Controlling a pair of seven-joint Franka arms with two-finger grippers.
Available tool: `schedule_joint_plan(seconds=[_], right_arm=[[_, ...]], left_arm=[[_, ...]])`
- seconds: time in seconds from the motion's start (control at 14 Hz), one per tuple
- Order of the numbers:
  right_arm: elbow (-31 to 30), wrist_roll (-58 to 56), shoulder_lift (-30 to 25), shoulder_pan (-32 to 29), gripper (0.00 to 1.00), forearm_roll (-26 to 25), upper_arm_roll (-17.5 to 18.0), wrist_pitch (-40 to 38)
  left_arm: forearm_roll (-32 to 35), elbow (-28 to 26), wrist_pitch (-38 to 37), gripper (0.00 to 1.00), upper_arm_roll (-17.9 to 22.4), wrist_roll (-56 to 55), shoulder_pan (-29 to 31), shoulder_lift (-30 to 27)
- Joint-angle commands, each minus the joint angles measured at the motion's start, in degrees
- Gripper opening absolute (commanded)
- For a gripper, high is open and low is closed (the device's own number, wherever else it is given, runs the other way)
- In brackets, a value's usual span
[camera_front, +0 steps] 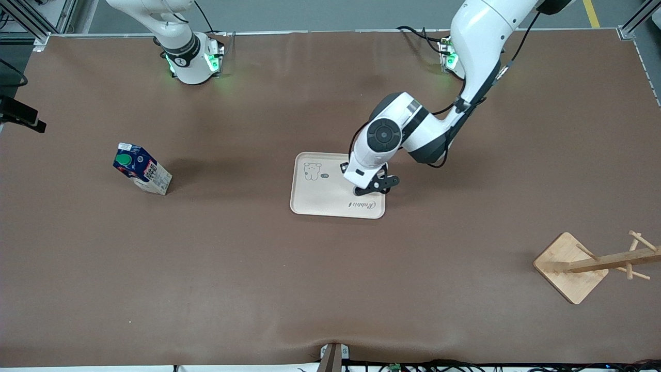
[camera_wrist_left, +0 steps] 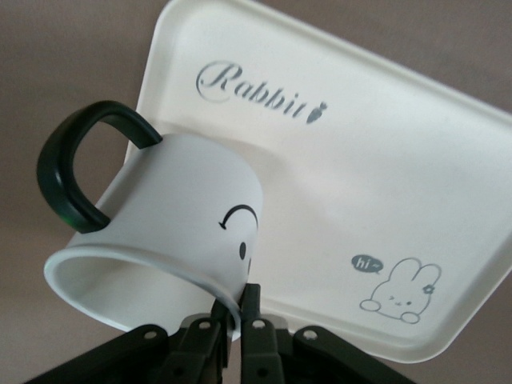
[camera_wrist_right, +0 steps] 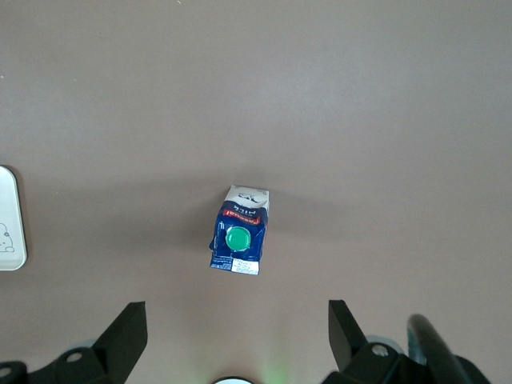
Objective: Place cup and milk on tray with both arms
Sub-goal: 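Set the mug on the tray while the right gripper reaches the milk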
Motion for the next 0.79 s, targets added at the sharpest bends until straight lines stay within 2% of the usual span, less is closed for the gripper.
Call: schedule_joint_plan(seconds=[0.0, 0.14, 0.29, 0.36, 0.5, 0.71], right_arm=[[1.19, -0.56, 2.16, -0.83, 1.00, 0.45, 0.53, -0.24], [1.28, -0.65, 5.75, -1.01, 1.00, 0.36, 0.53, -0.33], [1.19, -0.57, 7.78, -1.18, 1.00, 0.01, 0.53, 0.11], [1.36, -0.30, 10.66, -1.10, 1.00, 0.10, 0.53, -0.41], [0.14, -0.13, 12.09, -0.83, 1.00, 0.54, 0.53, 0.02], [-9.67, 0.05, 11.40, -0.22, 1.00, 0.80, 0.62, 8.35]], left_arm=[[0.30, 1.62, -3.77, 0.00, 0.19, -0.95, -0.74, 0.87], [0.30, 1.62, -4.13, 0.00, 0.19, -1.04, -1.18, 1.40], [0.91, 1.80, -4.13, 0.23, 0.19, -0.69, -1.09, 1.66], [1.18, 2.41, -4.13, 0.46, 0.19, -0.43, -1.09, 1.75], [1.27, 4.08, -4.22, 1.00, 0.45, -0.69, -1.96, 2.10], [1.27, 8.37, -7.45, 1.00, 0.80, -0.60, -1.45, 1.23]])
